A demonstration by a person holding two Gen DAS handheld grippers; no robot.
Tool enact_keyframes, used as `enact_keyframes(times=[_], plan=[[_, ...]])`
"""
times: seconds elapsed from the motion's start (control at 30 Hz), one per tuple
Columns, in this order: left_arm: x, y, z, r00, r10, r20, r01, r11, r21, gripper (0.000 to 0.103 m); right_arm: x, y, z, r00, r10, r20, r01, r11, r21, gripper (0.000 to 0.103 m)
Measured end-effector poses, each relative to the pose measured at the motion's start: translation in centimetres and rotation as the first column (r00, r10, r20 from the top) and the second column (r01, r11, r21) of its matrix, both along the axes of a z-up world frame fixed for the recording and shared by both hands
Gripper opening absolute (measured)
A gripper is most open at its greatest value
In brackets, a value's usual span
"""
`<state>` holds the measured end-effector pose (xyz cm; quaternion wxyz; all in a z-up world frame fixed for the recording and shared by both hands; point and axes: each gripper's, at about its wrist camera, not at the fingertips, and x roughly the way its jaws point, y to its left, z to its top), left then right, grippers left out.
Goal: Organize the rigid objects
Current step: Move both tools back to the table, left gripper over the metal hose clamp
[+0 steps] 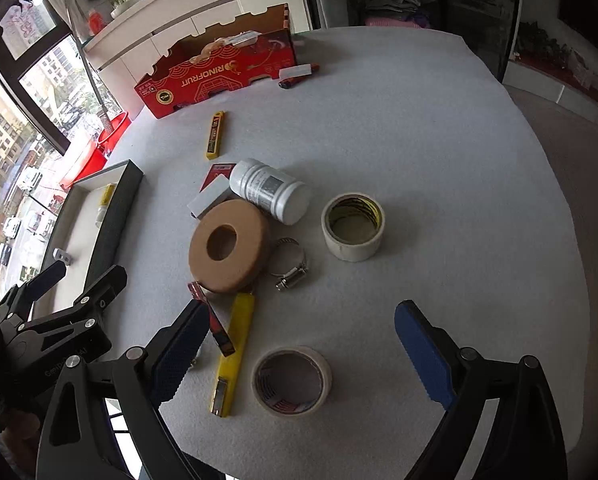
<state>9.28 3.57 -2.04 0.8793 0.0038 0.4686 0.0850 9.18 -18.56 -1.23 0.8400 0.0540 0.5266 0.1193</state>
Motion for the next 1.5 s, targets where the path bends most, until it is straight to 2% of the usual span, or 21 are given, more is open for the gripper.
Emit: enact_keyframes(times=[0.2,0.3,0.47,0.67,0.8,0.93,1.0,1.07,1.2,1.27,1.3,1.4,1.5], plan=[[-3.8,-3.2,-2.9,0.997,-0.069,-0.018,0.07,0.995,0.076,0.103,-2.6,-3.3,-2.7,0.997,-0.062,-0.056,0.064,0.997,0.035,0.095],[-3.7,-3.5,-4.5,0.995,-0.07,-0.066,0.074,0.995,0.062,0.103,-3.2,-3.5,-3.6,0.994,-0.063,-0.085,0.067,0.997,0.049,0.095],[-2.6,-4.1,-5.9,0.994,-0.068,-0.087,0.074,0.995,0.066,0.103,-3.9,-2.9,-3.6,0.996,-0.049,-0.069,0.051,0.998,0.035,0.095],[-2.2,-2.6,-5.9,0.998,-0.037,-0.044,0.043,0.992,0.123,0.103,-3.7,-1.1,-4.4,0.998,-0.003,-0.059,0.002,1.0,-0.015,0.095],[-1.8,-1.0,-6.1,0.998,-0.008,-0.059,0.011,0.998,0.06,0.103,-3.3,0.4,-4.6,0.999,0.026,-0.034,-0.027,0.999,-0.026,0.095],[-2.1,-1.3,-6.1,0.999,0.02,-0.046,-0.017,0.997,0.072,0.103,-3.6,1.5,-3.8,0.998,0.069,0.011,-0.068,0.995,-0.071,0.095],[-2.4,-1.2,-6.0,0.999,0.022,-0.038,-0.02,0.998,0.054,0.103,-3.9,1.9,-3.6,0.995,0.101,0.02,-0.1,0.992,-0.072,0.095],[-2.4,-1.4,-6.3,0.998,0.013,-0.053,-0.011,0.999,0.053,0.103,-3.9,2.4,-3.9,0.992,0.124,0.02,-0.122,0.988,-0.091,0.095],[-2.6,-1.4,-6.4,0.999,0.021,-0.028,-0.02,0.998,0.055,0.103,-3.0,3.3,-5.2,0.992,0.129,0.001,-0.128,0.984,-0.121,0.095],[-2.8,-1.2,-6.5,0.999,0.033,-0.016,-0.033,0.999,0.031,0.103,-2.5,3.6,-6.0,0.992,0.125,-0.016,-0.126,0.981,-0.144,0.095],[-2.9,-1.0,-6.6,0.999,0.04,-0.01,-0.04,0.999,0.011,0.103,-2.5,3.8,-6.1,0.992,0.125,0.005,-0.122,0.978,-0.171,0.096],[-3.1,0.2,-7.0,0.997,0.075,-0.005,-0.075,0.993,-0.092,0.103,-2.6,4.2,-6.2,0.99,0.137,0.026,-0.128,0.969,-0.212,0.097],[-3.1,0.2,-7.0,0.996,0.089,0.008,-0.088,0.992,-0.093,0.103,-2.6,4.2,-6.3,0.989,0.144,0.023,-0.136,0.969,-0.207,0.103]])
